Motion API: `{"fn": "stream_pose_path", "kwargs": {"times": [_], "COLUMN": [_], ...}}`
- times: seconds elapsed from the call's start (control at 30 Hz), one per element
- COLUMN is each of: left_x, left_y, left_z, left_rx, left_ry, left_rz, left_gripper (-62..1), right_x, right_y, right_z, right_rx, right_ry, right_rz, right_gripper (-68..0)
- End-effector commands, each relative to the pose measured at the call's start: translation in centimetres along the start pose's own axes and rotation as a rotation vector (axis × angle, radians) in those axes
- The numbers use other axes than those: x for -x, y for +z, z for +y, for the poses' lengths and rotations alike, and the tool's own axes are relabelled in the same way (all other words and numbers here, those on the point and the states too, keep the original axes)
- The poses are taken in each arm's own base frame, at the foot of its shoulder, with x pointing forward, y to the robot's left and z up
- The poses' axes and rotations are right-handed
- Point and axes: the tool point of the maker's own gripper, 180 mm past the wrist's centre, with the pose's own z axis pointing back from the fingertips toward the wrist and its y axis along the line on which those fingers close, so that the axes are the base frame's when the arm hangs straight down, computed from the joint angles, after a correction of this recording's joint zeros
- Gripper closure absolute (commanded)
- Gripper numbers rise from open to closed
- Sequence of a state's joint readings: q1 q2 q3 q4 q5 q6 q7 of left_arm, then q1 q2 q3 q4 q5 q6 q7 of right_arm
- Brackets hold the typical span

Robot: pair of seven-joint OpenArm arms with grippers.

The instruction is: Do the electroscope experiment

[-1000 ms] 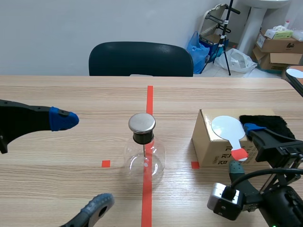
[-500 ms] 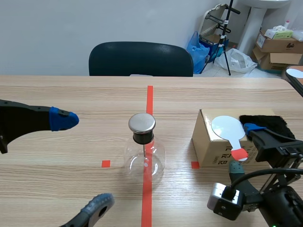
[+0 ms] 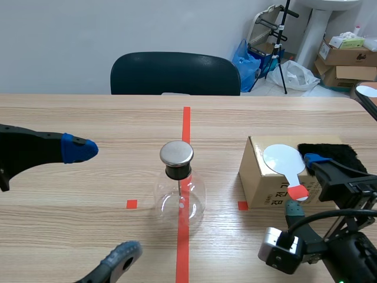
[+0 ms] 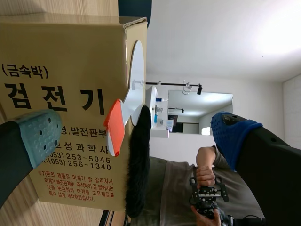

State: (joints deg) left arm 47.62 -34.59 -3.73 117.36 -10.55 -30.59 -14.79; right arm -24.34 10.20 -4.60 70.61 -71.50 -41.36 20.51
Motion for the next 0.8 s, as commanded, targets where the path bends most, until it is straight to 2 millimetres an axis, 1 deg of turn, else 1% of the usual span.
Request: {"fn": "stream_pose_path", "kwargs": {"times": [0.0, 0.2, 0.27, 0.4, 0.47, 0.57, 0.63, 0.7, 0.77], "left_x": [-0.5, -0.5, -0.5, -0.5, -0.5, -0.5, -0.5, -0.5, -0.4], "left_y": [-0.1, -0.1, -0.1, -0.1, -0.1, -0.1, -0.1, -0.1, -0.1], "left_z": [-0.1, -0.1, -0.1, -0.1, -0.1, -0.1, -0.1, -0.1, -0.1], "left_rx": [-0.006, -0.006, -0.006, -0.006, -0.006, -0.006, -0.006, -0.006, -0.006], "left_ry": [0.020, 0.020, 0.020, 0.020, 0.020, 0.020, 0.020, 0.020, 0.020], "left_rz": [-0.029, -0.029, -0.027, -0.027, -0.027, -0.027, -0.027, -0.026, -0.023], "left_gripper": [-62.3, -62.3, -62.3, -62.3, -62.3, -62.3, -62.3, -62.3, -62.3], "right_x": [0.5, 0.5, 0.5, 0.0, -0.1, -0.6, -0.9, -1.1, -1.0], "right_y": [-0.1, -0.1, 0.3, 1.8, 2.9, 4.8, 5.8, 6.7, 7.2], "right_z": [-1.3, -1.3, -1.1, -0.4, -0.6, -1.2, -1.9, -3.1, -4.7], "right_rx": [0.065, 0.065, 0.055, 0.020, 0.009, -0.003, 0.000, 0.018, 0.056], "right_ry": [0.028, 0.027, 0.025, 0.014, 0.007, -0.026, -0.063, -0.118, -0.190], "right_rz": [0.004, 0.005, 0.012, 0.015, 0.032, 0.051, 0.063, 0.078, 0.098], "right_gripper": [-67.9, -67.9, -67.9, -67.9, -67.9, -67.9, -67.9, -67.9, -67.9]}}
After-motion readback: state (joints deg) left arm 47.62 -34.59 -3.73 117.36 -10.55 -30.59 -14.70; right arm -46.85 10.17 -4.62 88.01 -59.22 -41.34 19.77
